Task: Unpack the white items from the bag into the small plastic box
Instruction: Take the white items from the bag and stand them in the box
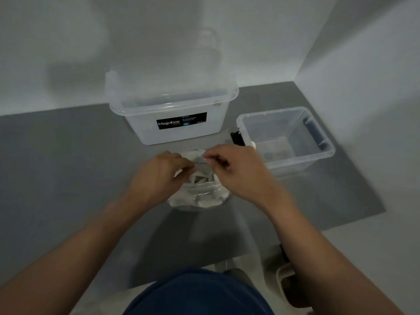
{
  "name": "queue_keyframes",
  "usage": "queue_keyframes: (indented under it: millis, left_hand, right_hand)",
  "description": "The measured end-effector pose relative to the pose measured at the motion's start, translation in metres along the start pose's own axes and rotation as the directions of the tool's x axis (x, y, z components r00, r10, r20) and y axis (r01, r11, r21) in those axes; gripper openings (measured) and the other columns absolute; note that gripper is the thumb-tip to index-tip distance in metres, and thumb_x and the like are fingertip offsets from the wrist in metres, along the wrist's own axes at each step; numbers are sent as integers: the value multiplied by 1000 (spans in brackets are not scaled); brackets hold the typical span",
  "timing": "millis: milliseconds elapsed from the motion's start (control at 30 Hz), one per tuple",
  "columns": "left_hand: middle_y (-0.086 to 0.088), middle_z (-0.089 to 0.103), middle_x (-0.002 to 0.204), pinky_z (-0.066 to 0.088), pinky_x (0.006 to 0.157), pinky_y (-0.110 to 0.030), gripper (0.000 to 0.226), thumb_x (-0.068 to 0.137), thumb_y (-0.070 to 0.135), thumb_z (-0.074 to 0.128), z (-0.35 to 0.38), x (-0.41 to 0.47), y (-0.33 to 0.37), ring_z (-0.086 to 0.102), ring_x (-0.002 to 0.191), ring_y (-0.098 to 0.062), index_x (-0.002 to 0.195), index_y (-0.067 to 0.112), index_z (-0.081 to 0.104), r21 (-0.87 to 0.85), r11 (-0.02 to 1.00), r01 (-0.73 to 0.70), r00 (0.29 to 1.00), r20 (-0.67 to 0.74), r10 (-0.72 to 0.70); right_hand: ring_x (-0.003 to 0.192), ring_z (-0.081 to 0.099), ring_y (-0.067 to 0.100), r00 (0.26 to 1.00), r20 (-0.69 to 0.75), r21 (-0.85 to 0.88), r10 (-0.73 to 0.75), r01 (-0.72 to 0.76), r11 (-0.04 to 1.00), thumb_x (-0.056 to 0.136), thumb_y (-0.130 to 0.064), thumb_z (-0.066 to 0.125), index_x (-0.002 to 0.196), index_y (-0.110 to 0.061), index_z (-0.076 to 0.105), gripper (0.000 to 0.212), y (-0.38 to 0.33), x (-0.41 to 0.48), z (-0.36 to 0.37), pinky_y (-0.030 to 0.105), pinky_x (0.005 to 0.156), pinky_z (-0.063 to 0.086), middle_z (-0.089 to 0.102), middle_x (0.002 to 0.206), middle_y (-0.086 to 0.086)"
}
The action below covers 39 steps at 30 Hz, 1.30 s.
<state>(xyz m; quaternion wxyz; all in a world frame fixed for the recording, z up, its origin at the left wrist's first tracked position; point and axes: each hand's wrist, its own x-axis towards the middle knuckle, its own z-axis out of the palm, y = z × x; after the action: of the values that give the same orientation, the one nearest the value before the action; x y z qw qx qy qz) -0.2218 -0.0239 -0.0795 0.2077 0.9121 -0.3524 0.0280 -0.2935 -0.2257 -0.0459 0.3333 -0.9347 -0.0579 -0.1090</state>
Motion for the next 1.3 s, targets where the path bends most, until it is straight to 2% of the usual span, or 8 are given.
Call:
queue_keyframes:
  millis: [100, 233, 400, 567, 733, 1000, 1167, 1300]
  left_hand:
    - [6, 70, 93, 53, 67, -36, 33, 96, 47, 42, 13, -8, -10, 60, 87, -21, 105, 37, 72, 193, 980, -56, 972, 234, 10]
    - [-4, 51, 89, 48, 69, -34, 25, 96, 46, 49, 19, -16, -18, 61, 82, -29, 113, 41, 67, 333, 942, 36, 950, 282, -136]
    - [-3, 67, 101, 35, 70, -33, 48, 80, 58, 66, 27, -15, -32, 55, 94, -24, 111, 22, 58, 403, 914, -50, 962, 264, -64]
    - [1, 64, 115, 43, 83, -35, 79, 70, 63, 70, 37, -23, -46, 53, 103, -23, 134, 21, 48, 343, 937, -70, 971, 241, -15]
    - [2, 60, 104, 41, 78, -32, 44, 78, 55, 67, 37, -28, -51, 50, 96, -21, 111, 25, 68, 190, 979, -70, 973, 230, 25]
    - [3, 58, 115, 43, 80, -33, 40, 76, 34, 72, 40, -30, -48, 50, 99, -23, 116, 31, 68, 153, 942, -299, 937, 234, 259]
    - [7, 67, 105, 48, 76, -34, 23, 86, 33, 65, 41, -29, -53, 54, 94, -22, 106, 29, 74, 123, 950, -286, 945, 203, 258]
    - [6, 70, 98, 51, 78, -39, 26, 94, 39, 54, 38, -28, -57, 57, 92, -20, 106, 26, 73, -16, 986, -163, 967, 196, 163]
  right_hand:
    - [86, 69, 19, 951, 303, -402, 58, 73, 913, 96, -23, 48, 107, -27, 73, 27, -1, -2, 46, 34, 74, 54, 74, 95, -4]
    - [92, 70, 31, 913, 259, -623, 316, -92, 777, 89, -14, 55, 105, -20, 73, 25, 12, -10, 65, 36, 72, 56, 73, 98, 8]
    - [102, 67, 33, 906, 197, -567, 374, -206, 798, 88, -24, 64, 111, -17, 66, 24, 15, -13, 72, 39, 76, 53, 69, 108, 7]
    - [100, 67, 33, 914, 194, -571, 355, -189, 799, 85, -13, 62, 112, -18, 68, 28, 4, -8, 85, 41, 78, 57, 69, 106, 7]
    - [111, 64, 32, 946, 216, -510, 243, -103, 854, 90, -9, 62, 124, -17, 69, 36, -10, 7, 97, 44, 89, 54, 67, 123, 9]
    - [114, 62, 29, 911, 278, -534, 304, -116, 837, 88, -20, 64, 128, -20, 61, 40, -10, 20, 101, 43, 90, 54, 65, 126, 6]
    - [101, 65, 28, 930, 245, -555, 275, -98, 826, 90, -23, 61, 115, -23, 67, 25, -5, 20, 99, 37, 75, 54, 68, 112, 2]
    - [86, 67, 29, 942, 186, -490, 279, -157, 858, 88, -23, 50, 98, -19, 68, 21, -3, 14, 98, 41, 66, 57, 70, 94, 2]
